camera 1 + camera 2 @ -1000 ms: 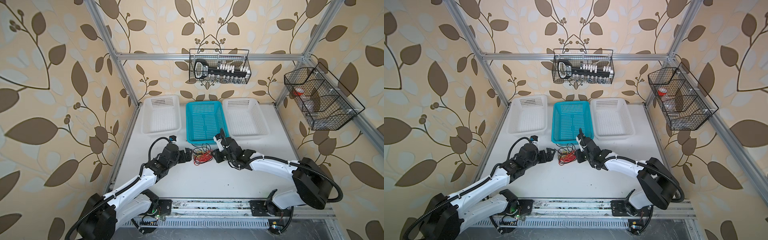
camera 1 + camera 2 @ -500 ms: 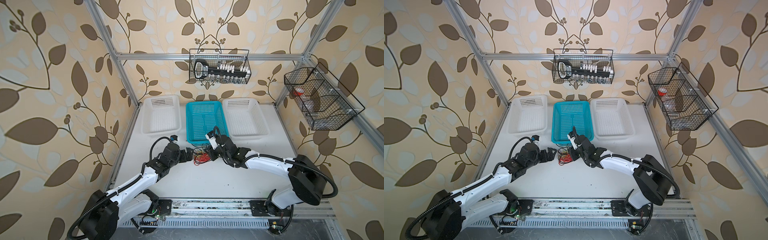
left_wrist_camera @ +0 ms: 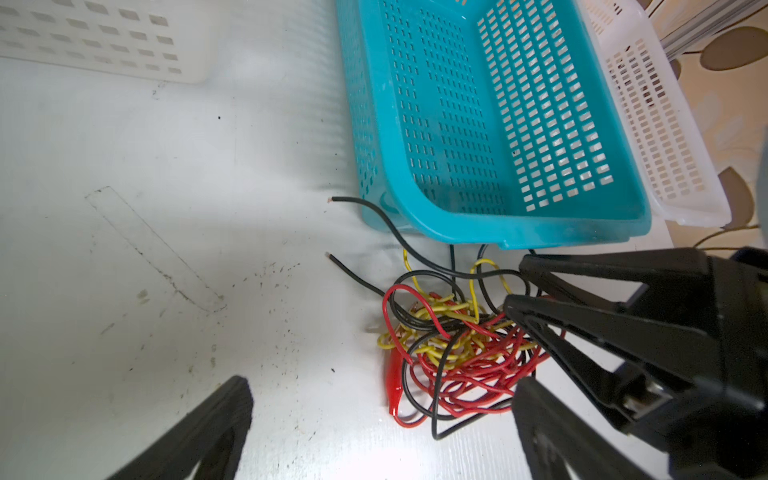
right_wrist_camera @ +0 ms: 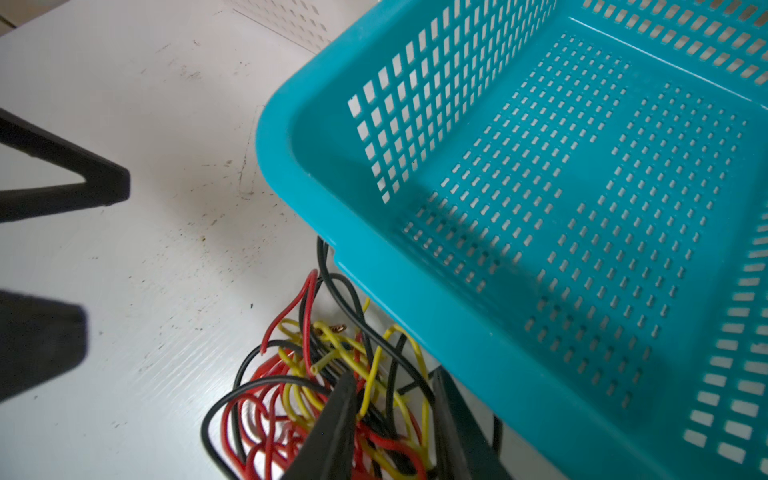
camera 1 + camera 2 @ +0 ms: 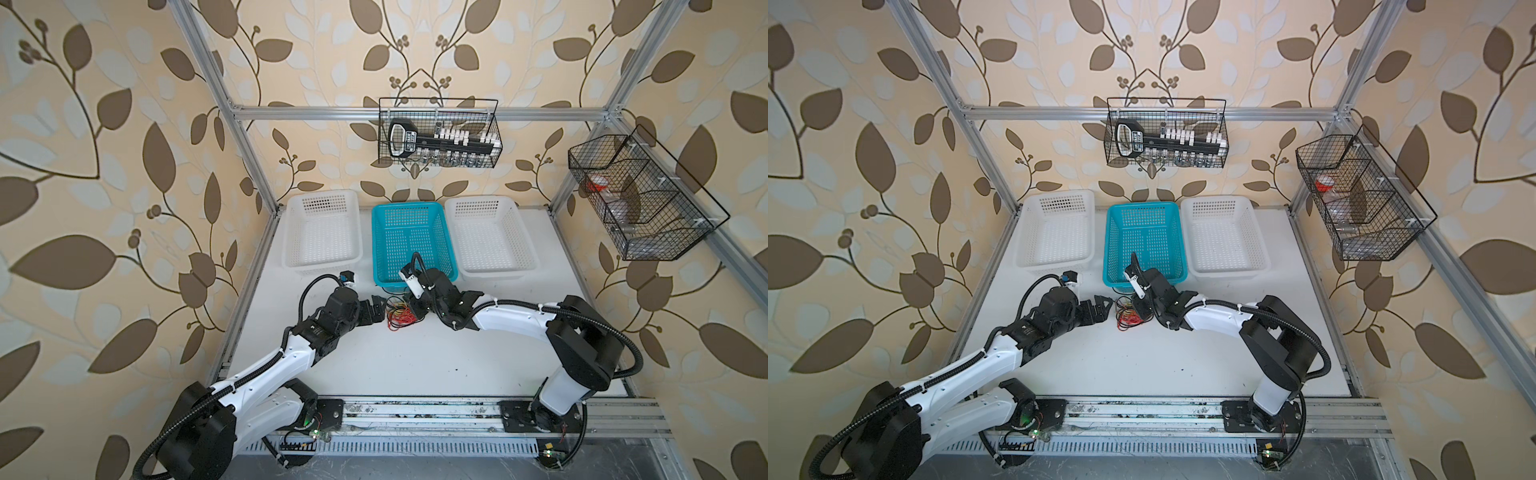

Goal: Untangle the cables
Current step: 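Lower the right gripper onto the wire bundle and close on a black wire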

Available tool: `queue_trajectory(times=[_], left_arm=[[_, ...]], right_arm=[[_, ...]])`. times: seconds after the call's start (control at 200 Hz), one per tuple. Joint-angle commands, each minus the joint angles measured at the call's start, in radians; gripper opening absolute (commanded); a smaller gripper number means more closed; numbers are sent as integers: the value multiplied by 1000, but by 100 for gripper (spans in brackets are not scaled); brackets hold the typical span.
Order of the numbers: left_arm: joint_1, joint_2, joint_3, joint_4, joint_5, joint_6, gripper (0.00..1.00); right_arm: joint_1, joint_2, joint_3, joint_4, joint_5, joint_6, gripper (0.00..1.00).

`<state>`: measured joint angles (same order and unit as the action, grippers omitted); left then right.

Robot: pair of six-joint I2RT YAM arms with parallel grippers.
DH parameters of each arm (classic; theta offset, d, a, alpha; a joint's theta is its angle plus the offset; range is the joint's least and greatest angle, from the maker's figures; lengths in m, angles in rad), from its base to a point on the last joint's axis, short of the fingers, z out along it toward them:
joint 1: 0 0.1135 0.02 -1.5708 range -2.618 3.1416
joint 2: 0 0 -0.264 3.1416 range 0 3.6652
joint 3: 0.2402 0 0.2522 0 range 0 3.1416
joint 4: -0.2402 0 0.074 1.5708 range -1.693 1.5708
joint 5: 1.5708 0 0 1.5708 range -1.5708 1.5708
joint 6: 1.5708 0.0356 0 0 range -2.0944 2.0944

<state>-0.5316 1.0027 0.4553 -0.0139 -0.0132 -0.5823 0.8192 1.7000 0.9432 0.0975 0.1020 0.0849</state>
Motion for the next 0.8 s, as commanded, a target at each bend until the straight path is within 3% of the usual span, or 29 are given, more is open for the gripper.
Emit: queue_trajectory(times=[0.0, 0.635, 0.795], left_arm=[[-11, -16, -1, 29, -36, -7, 99], [-11, -15, 0, 40, -48, -12, 99], [-11, -16, -3, 42, -48, -10, 99]], right_arm=[[8, 25, 18, 31, 32, -32, 28], [29, 16, 25, -49, 173, -211, 30], [28, 22, 31, -30, 153, -214, 12]])
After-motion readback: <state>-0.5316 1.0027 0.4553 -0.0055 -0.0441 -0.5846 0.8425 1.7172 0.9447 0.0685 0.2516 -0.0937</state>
